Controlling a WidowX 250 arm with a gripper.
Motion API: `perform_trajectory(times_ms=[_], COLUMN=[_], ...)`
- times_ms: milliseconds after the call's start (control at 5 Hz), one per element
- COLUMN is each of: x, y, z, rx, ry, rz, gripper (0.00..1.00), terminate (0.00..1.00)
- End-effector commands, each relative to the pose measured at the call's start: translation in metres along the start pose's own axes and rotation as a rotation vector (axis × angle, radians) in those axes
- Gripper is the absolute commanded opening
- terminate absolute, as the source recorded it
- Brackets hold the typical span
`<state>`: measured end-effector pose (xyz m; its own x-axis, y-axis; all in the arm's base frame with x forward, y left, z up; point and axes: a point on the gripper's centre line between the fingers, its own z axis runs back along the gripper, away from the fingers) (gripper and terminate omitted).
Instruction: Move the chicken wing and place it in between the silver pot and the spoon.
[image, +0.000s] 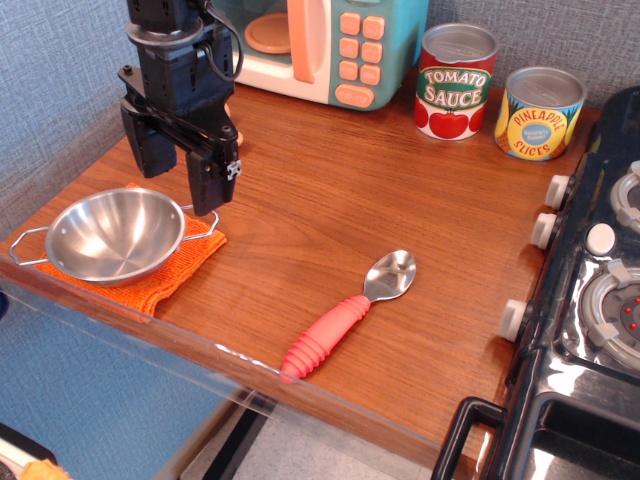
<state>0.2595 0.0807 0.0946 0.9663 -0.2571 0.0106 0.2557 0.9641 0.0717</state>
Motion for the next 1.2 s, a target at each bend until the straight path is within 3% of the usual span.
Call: perform_trajectory(times_ms=[0,200,400,600,800,1000], x=[0.0,0.026,0.058,0.081,0.093,0.098], y=[0.0,0.031,0.079,0.126,0.153,0.158], z=[0.0,0.014,0.016,0.001,-0.02,-0.037], rx=[0.0,-0.023,0.009,-0.005,0.003,0.019], ry=[0.0,-0.052,-0.047,-0.036,-0.014,0.017], rz=[0.0,0.113,0.316,0.489,0.606,0.676], gripper=[1.0,1.0,1.0,1.0,1.0,1.0], terminate=[0.0,0.0,0.0,0.0,0.0,0.0])
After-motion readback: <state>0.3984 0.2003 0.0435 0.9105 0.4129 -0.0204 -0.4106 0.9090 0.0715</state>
